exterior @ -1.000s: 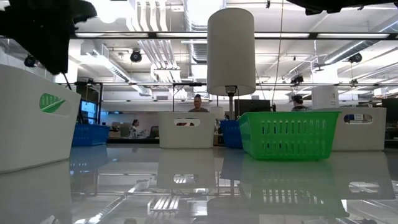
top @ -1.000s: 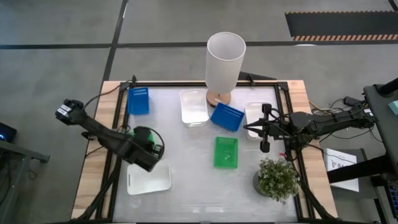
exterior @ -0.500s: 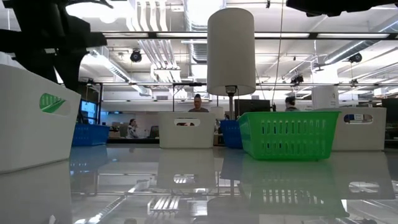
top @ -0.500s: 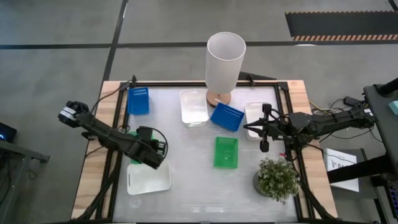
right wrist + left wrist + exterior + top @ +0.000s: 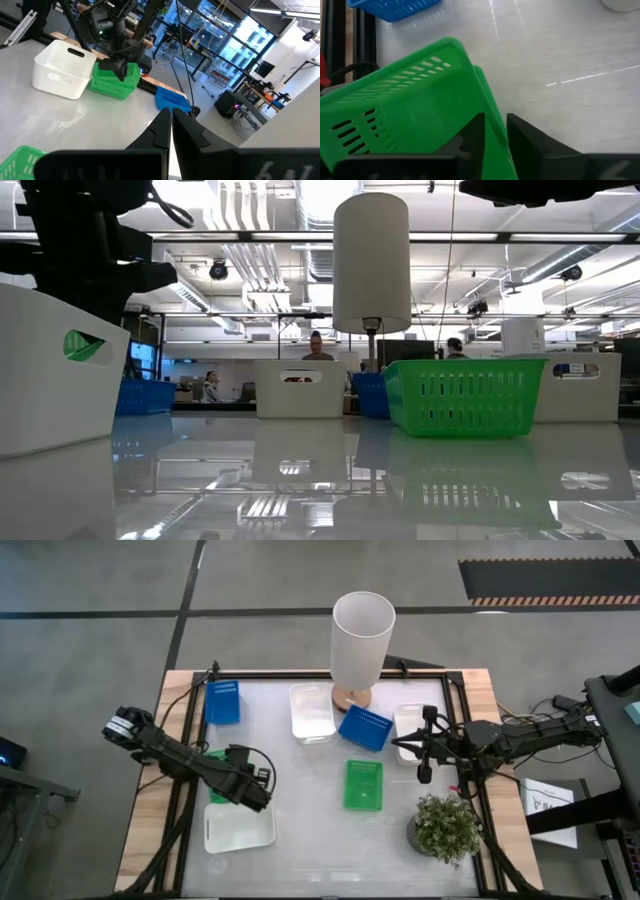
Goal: Stack baskets by color
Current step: Stack the top green bin on top of the left green bin on the table
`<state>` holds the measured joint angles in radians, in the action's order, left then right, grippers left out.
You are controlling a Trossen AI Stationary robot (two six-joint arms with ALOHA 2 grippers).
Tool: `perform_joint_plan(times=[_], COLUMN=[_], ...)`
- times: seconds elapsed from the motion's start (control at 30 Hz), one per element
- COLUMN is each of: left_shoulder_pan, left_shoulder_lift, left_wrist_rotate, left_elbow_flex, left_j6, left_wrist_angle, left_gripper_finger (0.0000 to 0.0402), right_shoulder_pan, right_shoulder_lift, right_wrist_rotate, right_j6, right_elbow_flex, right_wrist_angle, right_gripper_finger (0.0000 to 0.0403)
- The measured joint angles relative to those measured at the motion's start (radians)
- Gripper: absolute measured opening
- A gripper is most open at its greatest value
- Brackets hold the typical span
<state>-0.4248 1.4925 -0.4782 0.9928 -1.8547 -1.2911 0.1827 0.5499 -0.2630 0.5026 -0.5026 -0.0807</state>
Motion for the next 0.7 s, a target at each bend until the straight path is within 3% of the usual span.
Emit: perform_joint_plan(times=[0.2,0.4,0.7], left_shoulder_pan=[0.000,0.000,0.005], left_shoulder_lift=[0.000,-0.008,-0.068], left_wrist_rotate=[0.001,0.012,0.173], left_elbow_flex=[0.000,0.024,0.110], left_j6=[-0.001,0.002,0.056], left_wrist_angle=[0.000,-0.013,-0.105], left_gripper_finger=[0.0005,0.0006,0.0006], right_shoulder_pan=[0.000,0.000,0.000], right_shoulder_lift=[0.000,0.000,0.000], right_wrist_rotate=[0.000,0.000,0.000], right_j6=[0.000,0.000,-0.001], right_elbow_flex=[0.000,0.000,0.000], right_wrist_angle=[0.000,0.000,0.001], right_gripper_finger=[0.0009,0.0009,0.0009])
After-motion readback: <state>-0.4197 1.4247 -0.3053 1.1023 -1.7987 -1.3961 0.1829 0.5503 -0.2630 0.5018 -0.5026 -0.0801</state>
